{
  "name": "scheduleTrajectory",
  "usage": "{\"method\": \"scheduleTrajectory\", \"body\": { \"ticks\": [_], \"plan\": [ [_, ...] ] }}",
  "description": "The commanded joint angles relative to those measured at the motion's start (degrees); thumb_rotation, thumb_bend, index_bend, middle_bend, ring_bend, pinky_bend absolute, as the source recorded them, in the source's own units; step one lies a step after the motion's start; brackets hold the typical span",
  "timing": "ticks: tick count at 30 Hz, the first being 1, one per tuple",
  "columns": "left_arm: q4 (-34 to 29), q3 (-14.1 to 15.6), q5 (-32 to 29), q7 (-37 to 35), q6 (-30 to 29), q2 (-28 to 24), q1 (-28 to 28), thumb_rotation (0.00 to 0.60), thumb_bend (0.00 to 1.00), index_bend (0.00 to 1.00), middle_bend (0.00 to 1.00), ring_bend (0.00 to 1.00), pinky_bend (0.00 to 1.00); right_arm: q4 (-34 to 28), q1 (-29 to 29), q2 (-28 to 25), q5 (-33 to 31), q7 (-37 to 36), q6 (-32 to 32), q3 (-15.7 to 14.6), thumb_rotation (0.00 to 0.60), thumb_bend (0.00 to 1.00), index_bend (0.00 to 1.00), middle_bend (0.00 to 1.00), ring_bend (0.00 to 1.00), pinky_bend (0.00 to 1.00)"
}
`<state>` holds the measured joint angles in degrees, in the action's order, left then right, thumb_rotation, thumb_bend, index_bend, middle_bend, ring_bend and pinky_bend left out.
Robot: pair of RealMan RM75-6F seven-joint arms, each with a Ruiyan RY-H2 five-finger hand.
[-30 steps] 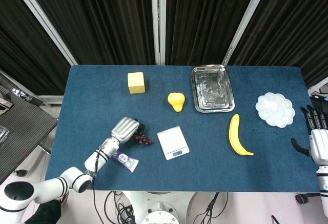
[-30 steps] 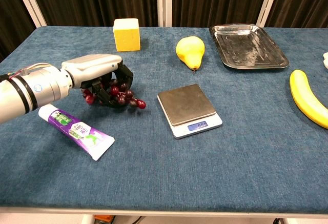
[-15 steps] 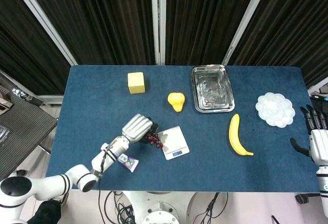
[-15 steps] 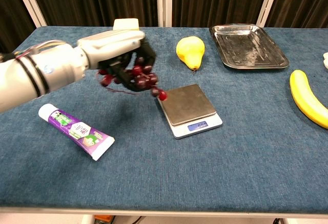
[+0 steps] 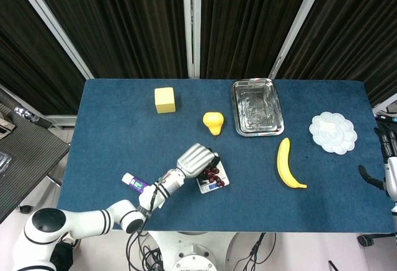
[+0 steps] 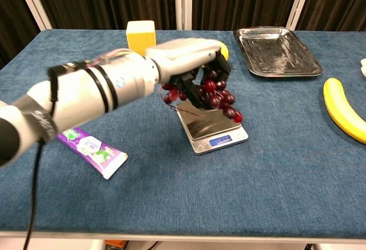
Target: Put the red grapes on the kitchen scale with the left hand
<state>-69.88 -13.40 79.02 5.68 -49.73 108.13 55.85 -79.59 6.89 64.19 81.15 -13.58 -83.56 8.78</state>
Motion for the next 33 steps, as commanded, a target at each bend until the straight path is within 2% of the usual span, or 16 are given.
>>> {"method": "scheduleTrajectory", "body": {
  "ticks": [1,6,9,15,19,21,28,33],
  "plan": [
    [3.7,-0.3,-0.6,-0.9,0.6,2.8,1.3,0.600,0.26,0.72,0.69,0.54,0.65,0.2,-0.1,0.0,0.0,-0.3,-0.2,0.0,0.600,0.17,0.00,0.00,0.00,0.00],
    [9.1,0.4,0.5,-2.4,-0.6,6.1,1.8,0.600,0.26,0.70,0.68,0.52,0.62,1.1,0.0,0.3,-0.5,-1.0,0.7,0.1,0.600,0.17,0.00,0.00,0.00,0.00],
    [11.7,0.7,0.7,-3.8,-0.3,7.3,2.2,0.600,0.25,0.63,0.64,0.46,0.59,1.3,0.2,0.3,-0.3,-1.2,0.7,0.1,0.600,0.17,0.00,0.00,0.00,0.00],
    [13.6,1.4,0.6,-6.5,1.5,7.8,2.4,0.600,0.21,0.38,0.46,0.33,0.53,1.9,0.3,0.5,-0.5,-1.7,0.9,0.3,0.600,0.17,0.00,0.00,0.00,0.00],
    [12.8,1.9,0.4,-8.0,3.7,7.0,2.8,0.600,0.17,0.20,0.27,0.17,0.36,2.0,0.4,0.6,-0.5,-1.7,0.9,0.4,0.600,0.17,0.00,0.00,0.00,0.00],
    [12.2,2.3,0.6,-8.3,4.2,6.4,3.0,0.600,0.15,0.16,0.21,0.10,0.29,2.0,0.4,0.6,-0.6,-1.7,0.9,0.4,0.600,0.17,0.00,0.00,0.00,0.00],
    [8.6,2.7,0.5,-8.9,5.1,3.5,2.7,0.600,0.13,0.10,0.14,0.01,0.16,1.8,0.2,0.4,-0.9,-1.5,1.0,0.5,0.600,0.17,0.00,0.00,0.00,0.00],
    [5.3,2.8,0.5,-9.2,5.4,1.3,2.5,0.600,0.13,0.06,0.07,0.00,0.11,1.4,0.4,0.5,-0.8,-1.0,1.1,0.5,0.600,0.17,0.00,0.00,0.00,0.00]
  ]
}}
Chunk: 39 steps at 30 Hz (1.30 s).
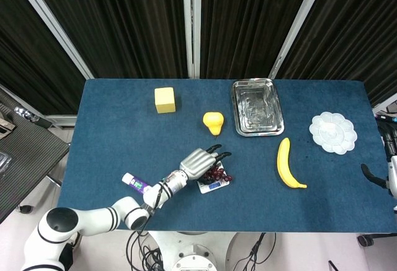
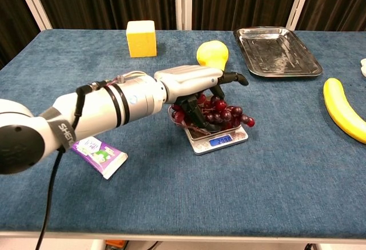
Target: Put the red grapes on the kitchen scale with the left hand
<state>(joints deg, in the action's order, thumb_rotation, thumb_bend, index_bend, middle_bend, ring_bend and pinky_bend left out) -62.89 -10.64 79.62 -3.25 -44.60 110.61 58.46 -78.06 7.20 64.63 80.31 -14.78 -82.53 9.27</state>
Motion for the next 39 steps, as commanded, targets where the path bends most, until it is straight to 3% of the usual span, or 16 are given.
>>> {"method": "scheduleTrajectory", "body": {
  "ticks": [1,4,12,22,27,31,39],
  "plan": [
    [-2.5,0.1,-0.2,-0.5,0.7,-1.8,-0.1,0.600,0.13,0.05,0.05,0.00,0.10,-0.3,0.1,0.1,0.1,0.4,0.0,0.0,0.600,0.17,0.00,0.00,0.00,0.00],
    [-3.5,0.1,-0.4,-0.6,1.0,-2.5,-0.1,0.600,0.10,0.03,0.00,0.00,0.06,-0.7,0.1,0.1,0.1,0.9,-0.1,0.0,0.600,0.17,0.00,0.00,0.00,0.00],
    [-6.9,-0.1,-0.3,0.5,-0.4,-4.9,-0.5,0.600,0.09,0.01,0.00,0.00,0.04,-1.7,-0.2,-0.6,-0.1,1.3,-0.4,0.1,0.600,0.18,0.00,0.00,0.00,0.00],
    [-21.5,-0.4,-4.2,8.2,-4.1,-14.6,-4.3,0.600,0.10,0.01,0.00,0.00,0.03,-2.8,0.1,-0.5,1.1,2.0,-0.8,-0.1,0.600,0.17,0.00,0.00,0.00,0.00],
    [-30.4,1.5,-6.3,14.9,-11.0,-23.0,-10.0,0.600,0.09,0.01,0.00,0.00,0.03,-3.3,-0.2,-0.7,1.9,2.0,-1.7,-0.4,0.600,0.18,0.00,0.00,0.00,0.00],
    [-35.4,4.5,-6.1,20.0,-20.7,-29.6,-17.3,0.600,0.09,0.02,0.00,0.00,0.03,-3.4,-0.3,-0.7,2.7,2.0,-2.0,-0.8,0.600,0.17,0.00,0.00,0.00,0.00],
    [-35.1,11.8,-0.4,21.4,-39.1,-38.1,-32.1,0.600,0.09,0.02,0.00,0.00,0.02,-3.7,-0.1,0.4,4.9,4.1,-2.6,-2.1,0.600,0.17,0.00,0.00,0.00,0.00]
  ]
}}
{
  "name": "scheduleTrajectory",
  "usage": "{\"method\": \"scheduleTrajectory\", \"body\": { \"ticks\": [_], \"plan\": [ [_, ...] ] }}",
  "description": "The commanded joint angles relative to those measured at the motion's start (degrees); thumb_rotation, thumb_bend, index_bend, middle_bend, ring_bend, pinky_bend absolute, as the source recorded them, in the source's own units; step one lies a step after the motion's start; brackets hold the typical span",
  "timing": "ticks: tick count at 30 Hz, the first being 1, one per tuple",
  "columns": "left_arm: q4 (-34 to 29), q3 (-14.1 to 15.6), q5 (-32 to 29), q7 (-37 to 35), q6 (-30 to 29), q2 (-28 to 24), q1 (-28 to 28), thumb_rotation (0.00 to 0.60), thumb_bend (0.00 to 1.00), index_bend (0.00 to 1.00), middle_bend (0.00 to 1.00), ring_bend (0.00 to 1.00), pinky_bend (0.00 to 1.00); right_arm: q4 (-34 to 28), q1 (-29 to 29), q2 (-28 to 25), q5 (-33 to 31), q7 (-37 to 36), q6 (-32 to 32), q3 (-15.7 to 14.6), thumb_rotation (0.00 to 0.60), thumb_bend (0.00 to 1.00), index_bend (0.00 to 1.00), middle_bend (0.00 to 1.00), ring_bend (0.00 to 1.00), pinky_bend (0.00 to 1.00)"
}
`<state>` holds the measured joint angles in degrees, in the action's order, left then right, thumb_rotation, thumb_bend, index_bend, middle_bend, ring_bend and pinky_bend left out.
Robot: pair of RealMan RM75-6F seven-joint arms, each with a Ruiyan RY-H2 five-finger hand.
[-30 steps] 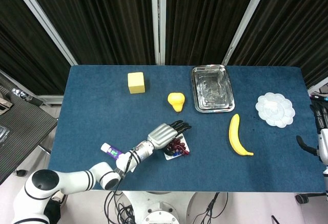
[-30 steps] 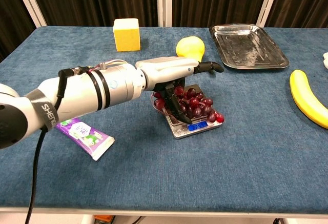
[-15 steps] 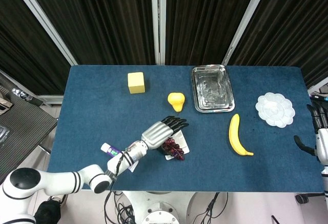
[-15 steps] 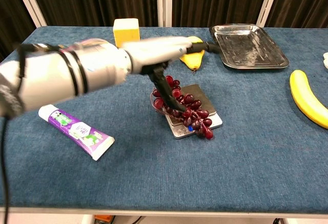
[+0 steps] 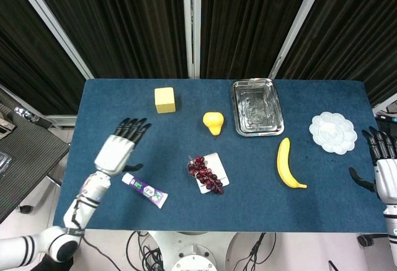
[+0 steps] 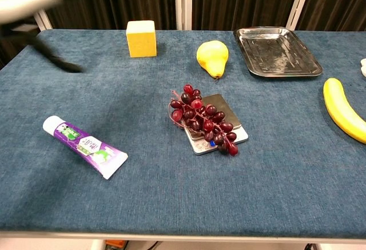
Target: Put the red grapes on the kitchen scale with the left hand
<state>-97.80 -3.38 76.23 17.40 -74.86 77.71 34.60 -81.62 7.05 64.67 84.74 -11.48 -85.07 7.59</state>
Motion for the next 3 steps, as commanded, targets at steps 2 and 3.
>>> {"method": "scheduleTrajectory", "body": {
  "ticks": [2,3],
  "plan": [
    [0.6,6.2,3.1,-0.8,-11.6,-6.7,-11.8,0.600,0.09,0.02,0.01,0.00,0.02,-0.1,0.1,0.8,0.9,1.9,0.0,-0.8,0.600,0.17,0.00,0.00,0.00,0.00],
    [0.8,6.8,3.1,-1.5,-12.4,-7.2,-13.2,0.600,0.09,0.02,0.01,0.00,0.02,-0.2,0.2,0.9,1.0,2.3,0.1,-1.0,0.600,0.18,0.00,0.00,0.00,0.00]
  ]
}}
